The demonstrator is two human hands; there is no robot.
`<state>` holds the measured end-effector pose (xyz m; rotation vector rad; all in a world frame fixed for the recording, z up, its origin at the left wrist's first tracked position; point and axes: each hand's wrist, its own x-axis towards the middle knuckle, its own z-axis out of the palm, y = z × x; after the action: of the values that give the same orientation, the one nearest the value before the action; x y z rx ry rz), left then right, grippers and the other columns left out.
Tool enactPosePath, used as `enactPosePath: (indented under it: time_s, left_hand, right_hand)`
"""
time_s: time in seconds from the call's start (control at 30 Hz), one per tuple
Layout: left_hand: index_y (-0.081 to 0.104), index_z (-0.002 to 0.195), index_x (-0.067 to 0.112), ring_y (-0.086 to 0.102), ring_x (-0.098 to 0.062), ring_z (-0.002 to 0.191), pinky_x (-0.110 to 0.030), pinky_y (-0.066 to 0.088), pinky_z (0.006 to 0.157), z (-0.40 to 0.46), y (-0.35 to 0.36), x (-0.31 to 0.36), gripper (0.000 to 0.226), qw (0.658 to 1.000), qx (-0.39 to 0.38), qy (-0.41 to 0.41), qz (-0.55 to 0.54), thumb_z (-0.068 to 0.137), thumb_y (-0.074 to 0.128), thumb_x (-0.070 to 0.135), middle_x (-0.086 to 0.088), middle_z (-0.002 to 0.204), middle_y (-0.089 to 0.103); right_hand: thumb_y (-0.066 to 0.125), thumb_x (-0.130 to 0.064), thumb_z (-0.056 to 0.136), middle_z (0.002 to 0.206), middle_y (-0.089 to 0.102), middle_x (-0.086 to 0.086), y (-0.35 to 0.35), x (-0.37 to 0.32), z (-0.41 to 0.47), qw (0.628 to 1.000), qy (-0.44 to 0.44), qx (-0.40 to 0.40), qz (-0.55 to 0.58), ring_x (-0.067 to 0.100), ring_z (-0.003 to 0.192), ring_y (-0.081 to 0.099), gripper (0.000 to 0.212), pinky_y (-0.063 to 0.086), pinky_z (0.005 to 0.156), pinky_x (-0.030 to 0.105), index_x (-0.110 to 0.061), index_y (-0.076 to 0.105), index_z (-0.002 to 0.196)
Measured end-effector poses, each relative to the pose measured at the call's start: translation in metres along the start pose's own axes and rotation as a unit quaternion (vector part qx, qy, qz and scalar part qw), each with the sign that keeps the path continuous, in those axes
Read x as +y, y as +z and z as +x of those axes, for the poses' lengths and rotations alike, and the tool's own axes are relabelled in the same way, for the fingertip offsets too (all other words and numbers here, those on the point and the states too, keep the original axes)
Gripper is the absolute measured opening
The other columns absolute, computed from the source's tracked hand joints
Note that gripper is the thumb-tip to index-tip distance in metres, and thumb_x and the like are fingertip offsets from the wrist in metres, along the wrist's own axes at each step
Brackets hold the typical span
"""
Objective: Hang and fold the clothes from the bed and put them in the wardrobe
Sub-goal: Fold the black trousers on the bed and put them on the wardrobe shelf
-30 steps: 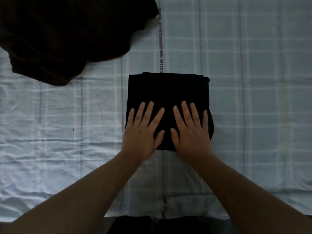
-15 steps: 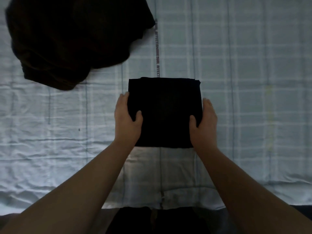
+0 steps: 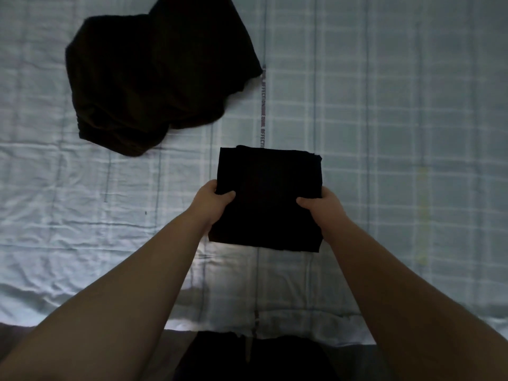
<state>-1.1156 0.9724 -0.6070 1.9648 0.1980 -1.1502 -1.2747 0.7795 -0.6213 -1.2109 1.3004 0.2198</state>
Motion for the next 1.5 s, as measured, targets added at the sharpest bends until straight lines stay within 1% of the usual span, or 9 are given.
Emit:
enactPosePath:
  time_s: [0.17, 0.3, 0.53, 0.67, 0.97, 1.1, 1.27, 1.43, 1.5]
  left_hand:
    - [0.058, 0.120, 0.026, 0.069, -0.015, 0.098, -0.029, 0.057, 0.079, -0.027, -0.013, 0.005, 0.025, 0.999, -0.015, 0.037, -0.027, 0.099, 0.059, 0.014, 0.000, 0.111, 0.069]
    - [0.058, 0.127, 0.022, 0.069, -0.019, 0.105, -0.038, 0.057, 0.091, -0.059, -0.040, 0.015, 0.028, 0.995, -0.003, 0.044, -0.088, 0.099, 0.058, 0.018, -0.001, 0.118, 0.069]
    - [0.060, 0.131, 0.022, 0.070, -0.020, 0.110, -0.039, 0.055, 0.094, -0.160, -0.145, 0.032, 0.035, 0.965, -0.006, 0.078, -0.249, 0.097, 0.064, 0.018, -0.002, 0.122, 0.071]
    - [0.060, 0.129, 0.016, 0.070, -0.023, 0.109, -0.039, 0.055, 0.091, -0.235, -0.221, 0.017, 0.032, 0.945, 0.070, 0.128, -0.293, 0.097, 0.063, 0.016, -0.005, 0.121, 0.072]
    - [0.064, 0.120, 0.015, 0.071, -0.028, 0.105, -0.044, 0.057, 0.090, -0.431, -0.394, -0.096, 0.025, 0.843, 0.267, 0.223, -0.411, 0.096, 0.061, 0.011, -0.010, 0.115, 0.073]
    - [0.067, 0.114, 0.023, 0.073, -0.024, 0.101, -0.044, 0.058, 0.086, -0.522, -0.459, -0.161, 0.022, 0.793, 0.336, 0.252, -0.441, 0.098, 0.058, 0.011, -0.004, 0.109, 0.076]
    - [0.066, 0.115, 0.018, 0.073, -0.028, 0.100, -0.051, 0.056, 0.090, -0.608, -0.517, -0.251, 0.020, 0.737, 0.418, 0.253, -0.467, 0.097, 0.061, 0.013, -0.008, 0.110, 0.075]
    - [0.066, 0.110, 0.019, 0.074, -0.025, 0.094, -0.034, 0.060, 0.068, -0.663, -0.552, -0.326, 0.015, 0.675, 0.493, 0.240, -0.494, 0.097, 0.061, 0.014, -0.005, 0.103, 0.076]
    - [0.067, 0.107, 0.020, 0.073, -0.024, 0.096, -0.036, 0.059, 0.072, -0.673, -0.564, -0.347, 0.014, 0.653, 0.512, 0.239, -0.504, 0.097, 0.061, 0.014, -0.005, 0.103, 0.075]
  right_hand:
    - [0.065, -0.025, 0.094, 0.129, 0.063, 0.000, 0.005, -0.004, -0.021, 0.993, -0.090, -0.002, -0.079, 0.023, 0.116, 0.061, 0.050, 0.050, 0.103, 0.048, -0.025, 0.049, 0.142]
    - [0.063, -0.029, 0.098, 0.126, 0.062, -0.007, 0.012, -0.024, -0.059, 0.988, -0.138, -0.028, -0.063, 0.017, 0.115, 0.061, 0.043, 0.050, 0.104, 0.046, -0.032, 0.049, 0.138]
    - [0.065, -0.033, 0.097, 0.131, 0.063, -0.015, 0.050, -0.101, -0.161, 0.961, -0.246, -0.123, -0.033, 0.007, 0.118, 0.062, 0.044, 0.052, 0.103, 0.040, -0.039, 0.051, 0.138]
    - [0.064, -0.036, 0.097, 0.132, 0.063, -0.015, 0.107, -0.132, -0.233, 0.938, -0.282, -0.198, -0.043, 0.008, 0.119, 0.063, 0.047, 0.053, 0.102, 0.042, -0.040, 0.049, 0.141]
    - [0.067, -0.024, 0.094, 0.128, 0.067, -0.012, 0.301, -0.130, -0.426, 0.862, -0.355, -0.357, -0.057, 0.011, 0.119, 0.064, 0.040, 0.049, 0.105, 0.046, -0.042, 0.060, 0.130]
    - [0.069, -0.033, 0.086, 0.128, 0.067, -0.013, 0.389, -0.103, -0.517, 0.823, -0.387, -0.408, -0.083, 0.011, 0.119, 0.064, 0.044, 0.049, 0.105, 0.045, -0.042, 0.060, 0.128]
    - [0.066, -0.020, 0.096, 0.122, 0.071, -0.010, 0.486, -0.058, -0.605, 0.785, -0.398, -0.463, -0.109, 0.012, 0.114, 0.067, 0.034, 0.051, 0.102, 0.044, -0.034, 0.062, 0.126]
    - [0.066, -0.018, 0.096, 0.116, 0.072, -0.015, 0.566, -0.016, -0.674, 0.739, -0.400, -0.520, -0.151, 0.007, 0.110, 0.067, 0.030, 0.052, 0.097, 0.037, -0.044, 0.065, 0.112]
    - [0.066, -0.019, 0.095, 0.114, 0.073, -0.016, 0.594, -0.001, -0.691, 0.726, -0.402, -0.534, -0.159, 0.007, 0.109, 0.067, 0.030, 0.052, 0.096, 0.037, -0.047, 0.067, 0.106]
